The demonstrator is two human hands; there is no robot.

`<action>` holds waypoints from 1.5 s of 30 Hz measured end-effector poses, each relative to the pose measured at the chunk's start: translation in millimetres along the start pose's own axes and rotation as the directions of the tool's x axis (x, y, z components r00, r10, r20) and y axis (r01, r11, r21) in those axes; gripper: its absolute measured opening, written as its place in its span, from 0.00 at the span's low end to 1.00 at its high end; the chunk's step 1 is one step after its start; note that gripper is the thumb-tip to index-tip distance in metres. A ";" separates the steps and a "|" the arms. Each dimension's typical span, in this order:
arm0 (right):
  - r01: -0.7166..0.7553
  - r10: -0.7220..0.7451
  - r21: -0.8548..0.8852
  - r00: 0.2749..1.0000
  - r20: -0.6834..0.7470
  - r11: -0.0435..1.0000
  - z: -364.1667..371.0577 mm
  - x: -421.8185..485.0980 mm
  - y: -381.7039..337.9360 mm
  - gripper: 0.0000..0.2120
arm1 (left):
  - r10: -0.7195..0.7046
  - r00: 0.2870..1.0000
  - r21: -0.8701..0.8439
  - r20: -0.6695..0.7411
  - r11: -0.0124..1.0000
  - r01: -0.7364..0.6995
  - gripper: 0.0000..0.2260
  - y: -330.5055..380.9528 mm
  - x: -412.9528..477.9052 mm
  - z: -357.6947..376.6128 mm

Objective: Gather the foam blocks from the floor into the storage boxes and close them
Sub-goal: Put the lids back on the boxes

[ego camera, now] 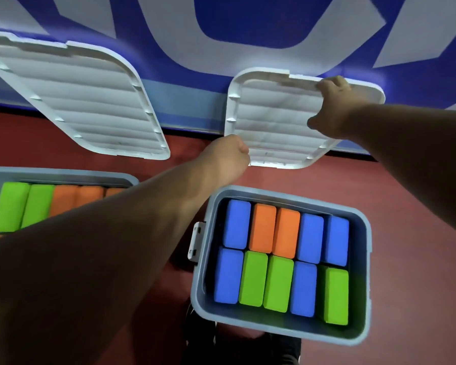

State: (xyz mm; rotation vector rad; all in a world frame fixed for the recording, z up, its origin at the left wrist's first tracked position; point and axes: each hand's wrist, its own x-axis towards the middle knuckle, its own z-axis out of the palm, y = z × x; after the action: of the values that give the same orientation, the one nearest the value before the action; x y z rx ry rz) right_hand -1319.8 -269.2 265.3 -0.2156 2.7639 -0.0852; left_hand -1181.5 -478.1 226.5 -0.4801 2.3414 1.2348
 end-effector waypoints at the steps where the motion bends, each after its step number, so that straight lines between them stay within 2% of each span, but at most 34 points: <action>1: -0.001 0.001 -0.009 1.000 -0.024 1.000 0.2 3.7 1.7 0.37 | -0.010 1.000 0.009 -0.004 1.000 0.010 0.15 0.2 0.5 -0.4; 6: 0.000 -0.015 -0.130 0.993 -0.119 0.992 -1.0 6.3 3.7 0.19 | -0.090 0.996 -0.073 -0.002 0.993 0.090 0.08 5.0 -2.7 6.2; 8: 0.056 -0.064 -0.071 0.991 -0.117 0.996 3.1 -2.0 8.0 0.13 | -0.121 0.993 -0.155 0.000 0.981 0.120 0.09 7.8 -5.9 15.2; 9: 0.066 -0.063 0.038 0.995 -0.077 0.997 4.4 -8.2 10.6 0.11 | -0.143 0.990 -0.230 0.002 0.963 0.140 0.09 10.0 -9.0 21.2; 11: 0.007 -0.037 0.298 0.995 0.093 0.954 3.7 -25.0 15.9 0.11 | -0.194 0.981 -0.436 0.000 0.883 0.175 0.08 15.0 -14.2 36.2; 12: 0.009 -0.066 0.326 0.984 0.165 0.945 4.1 -33.3 19.2 0.13 | -0.222 0.975 -0.532 0.008 0.825 0.192 0.12 18.4 -15.8 43.6; 14: 0.091 -0.147 0.209 0.950 0.275 0.974 9.6 -48.6 27.8 0.16 | -0.279 0.959 -0.687 0.039 0.690 0.228 0.23 24.3 -17.4 58.2; 15: 0.133 -0.177 0.156 0.933 0.314 0.979 13.7 -57.9 30.6 0.18 | -0.299 0.952 -0.742 0.058 0.626 0.242 0.24 27.1 -18.2 65.5; 17: 0.152 -0.204 0.170 0.914 0.352 0.974 27.0 -76.3 36.2 0.19 | -0.331 0.940 -0.799 0.086 0.540 0.263 0.21 29.5 -19.6 81.2; 21: 0.092 -0.206 0.332 0.922 0.327 0.939 59.2 -100.2 49.5 0.16 | -0.389 0.919 -0.823 0.063 0.500 0.268 0.22 22.9 -23.7 111.7; 25: 0.042 -0.203 0.398 0.906 0.371 0.917 64.6 -112.1 62.3 0.21 | -0.368 0.922 -0.802 0.116 0.513 0.306 0.24 10.7 -40.1 124.1; 28: 0.138 -0.256 0.290 0.870 0.421 0.947 67.9 -122.8 62.2 0.23 | -0.372 0.910 -0.782 0.181 0.507 0.363 0.21 -1.9 -53.2 131.6; 31: 0.255 -0.281 0.119 0.862 0.422 0.960 84.6 -140.1 49.9 0.28 | -0.455 0.883 -0.816 0.113 0.465 0.344 0.15 -11.8 -58.8 139.5; 33: 0.249 -0.266 0.096 0.852 0.452 0.964 102.4 -149.1 38.6 0.30 | -0.525 0.847 -0.835 0.082 0.427 0.346 0.14 -23.0 -62.2 145.4; 36: 0.202 -0.221 0.094 0.831 0.510 0.975 126.1 -161.9 19.3 0.27 | -0.537 0.835 -0.875 0.118 0.341 0.343 0.15 -46.0 -64.3 152.2; 39: 0.108 -0.189 0.193 0.863 0.470 0.975 149.4 -175.8 -0.4 0.24 | -0.528 0.828 -0.895 0.191 0.253 0.368 0.26 -65.0 -67.8 148.2; 42: 0.072 -0.175 0.274 0.910 0.375 0.959 179.9 -184.5 -19.1 0.20 | -0.502 0.834 -0.884 0.230 0.251 0.395 0.31 -89.1 -77.7 137.4; 45: 0.006 -0.118 0.345 0.945 0.306 0.939 210.5 -187.1 -35.6 0.32 | -0.538 0.803 -0.846 0.256 0.276 0.455 0.26 -118.7 -88.7 126.5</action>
State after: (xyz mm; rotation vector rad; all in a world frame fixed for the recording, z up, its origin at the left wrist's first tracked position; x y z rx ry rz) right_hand -1066.1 -280.8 138.5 -0.2046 2.3668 -0.4956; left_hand -1019.9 -427.9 129.9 -1.5033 1.1253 2.0102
